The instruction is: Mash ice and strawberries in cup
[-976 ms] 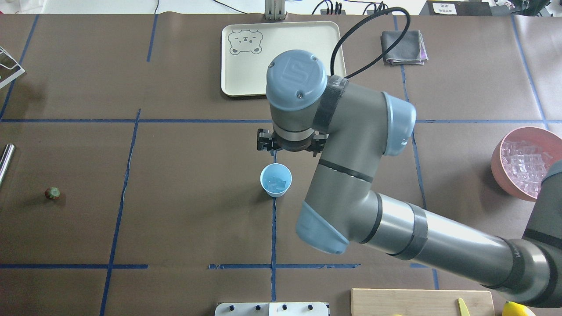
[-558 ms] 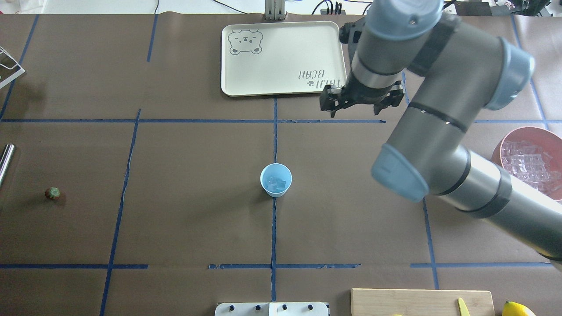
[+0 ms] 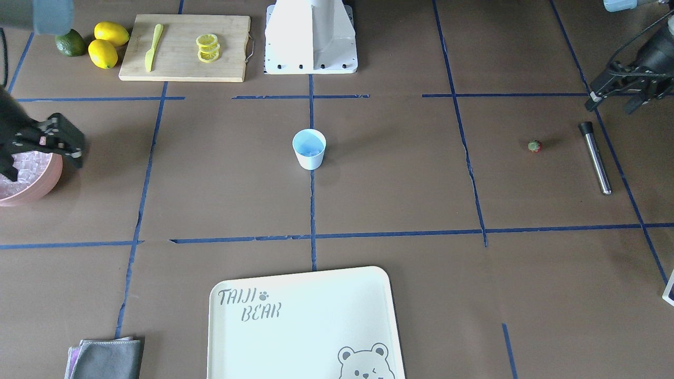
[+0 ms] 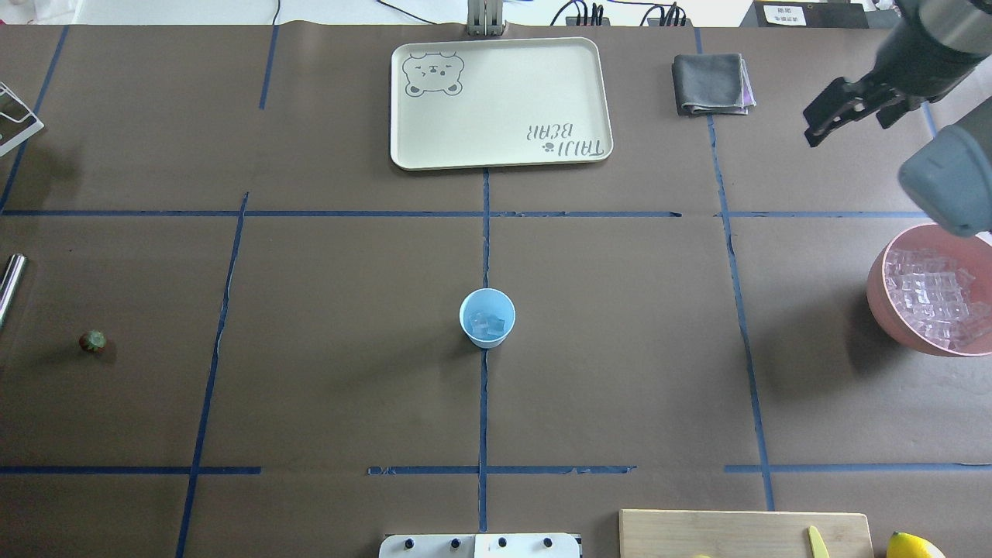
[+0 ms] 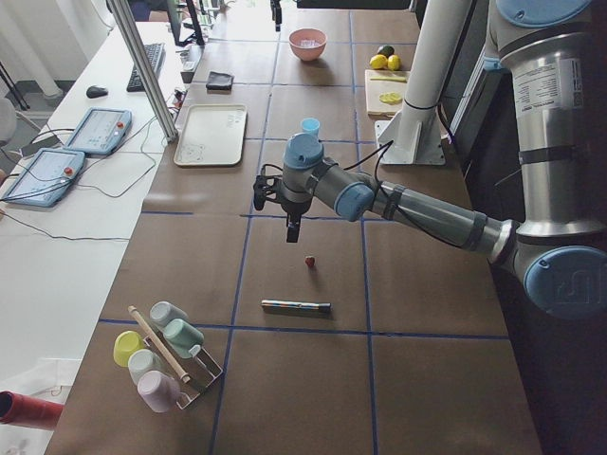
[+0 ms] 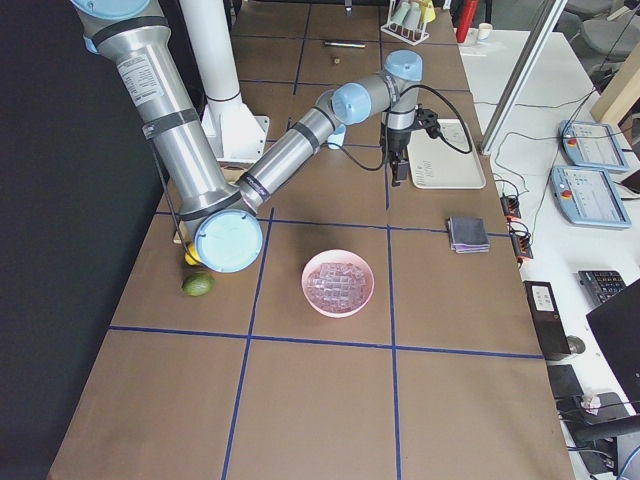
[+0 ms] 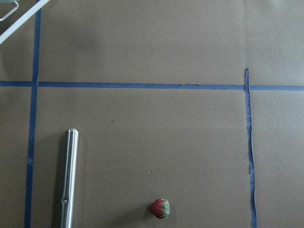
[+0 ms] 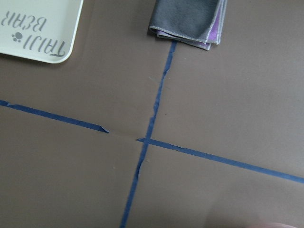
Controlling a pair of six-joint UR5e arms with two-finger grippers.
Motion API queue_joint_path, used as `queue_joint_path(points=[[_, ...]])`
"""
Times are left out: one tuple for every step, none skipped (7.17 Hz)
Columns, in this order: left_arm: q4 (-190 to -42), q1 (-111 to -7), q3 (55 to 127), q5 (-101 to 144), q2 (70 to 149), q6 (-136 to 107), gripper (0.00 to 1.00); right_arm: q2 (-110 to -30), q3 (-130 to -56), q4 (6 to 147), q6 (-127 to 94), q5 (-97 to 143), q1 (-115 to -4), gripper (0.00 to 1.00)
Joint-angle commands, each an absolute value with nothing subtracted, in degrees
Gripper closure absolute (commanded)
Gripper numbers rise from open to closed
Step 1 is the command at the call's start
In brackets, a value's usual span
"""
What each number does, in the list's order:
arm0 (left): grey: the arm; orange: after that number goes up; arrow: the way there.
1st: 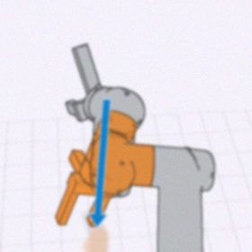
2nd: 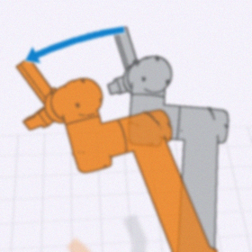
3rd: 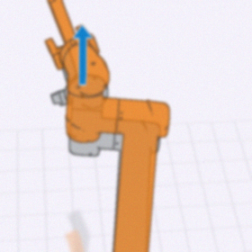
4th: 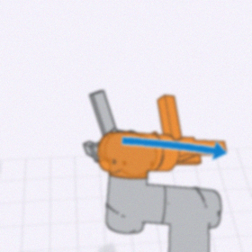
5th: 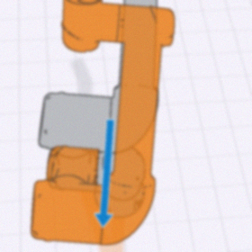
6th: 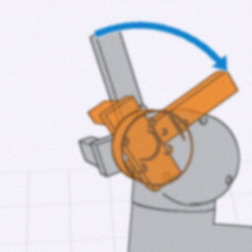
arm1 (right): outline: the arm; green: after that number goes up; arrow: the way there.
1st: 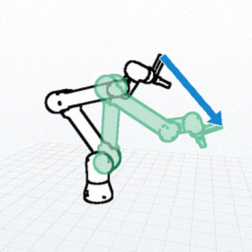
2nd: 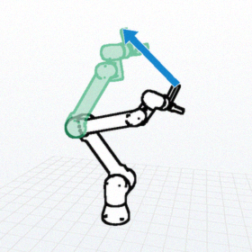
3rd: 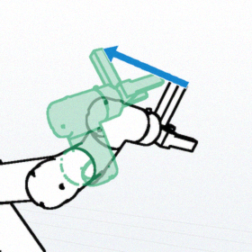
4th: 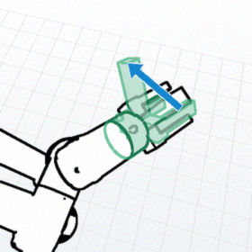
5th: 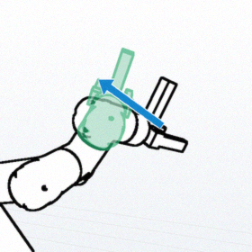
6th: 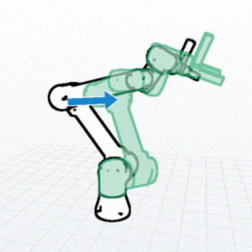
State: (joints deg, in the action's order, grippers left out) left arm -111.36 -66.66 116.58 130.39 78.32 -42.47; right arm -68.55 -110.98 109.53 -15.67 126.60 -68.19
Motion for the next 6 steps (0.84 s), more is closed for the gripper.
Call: queue_joint_path(points=[[-127.97,-57.6,108.86,122.11,77.26,-53.93,0.03,-74.77,-110.66,109.51,-3.99,129.19,-75.65,0.01],[-134.41,-54.09,104.98,118.43,77.34,-59.19,0.03,-76.71,-110.65,108.9,-1.52,131.11,-78.2,0.01],[-135.17,-51.09,104.77,115.78,77.34,-61.15,0.04,-79.95,-110.57,107.85,1.64,132.35,-80.66,0.01],[-135.09,-49.59,104.07,114.62,77.34,-61.17,0.05,-82.59,-110.04,104.97,2.02,134.19,-81.9,0.01],[-134.91,-48.0,103.45,113.22,77.34,-61.26,0.05,-84.36,-108.12,101.98,2.2,135.86,-83.57,0.01],[-134.91,-47.64,103.1,113.2,77.34,-61.26,0.05,-86.9,-106.28,98.65,3.15,136.75,-84.37,0.01]])
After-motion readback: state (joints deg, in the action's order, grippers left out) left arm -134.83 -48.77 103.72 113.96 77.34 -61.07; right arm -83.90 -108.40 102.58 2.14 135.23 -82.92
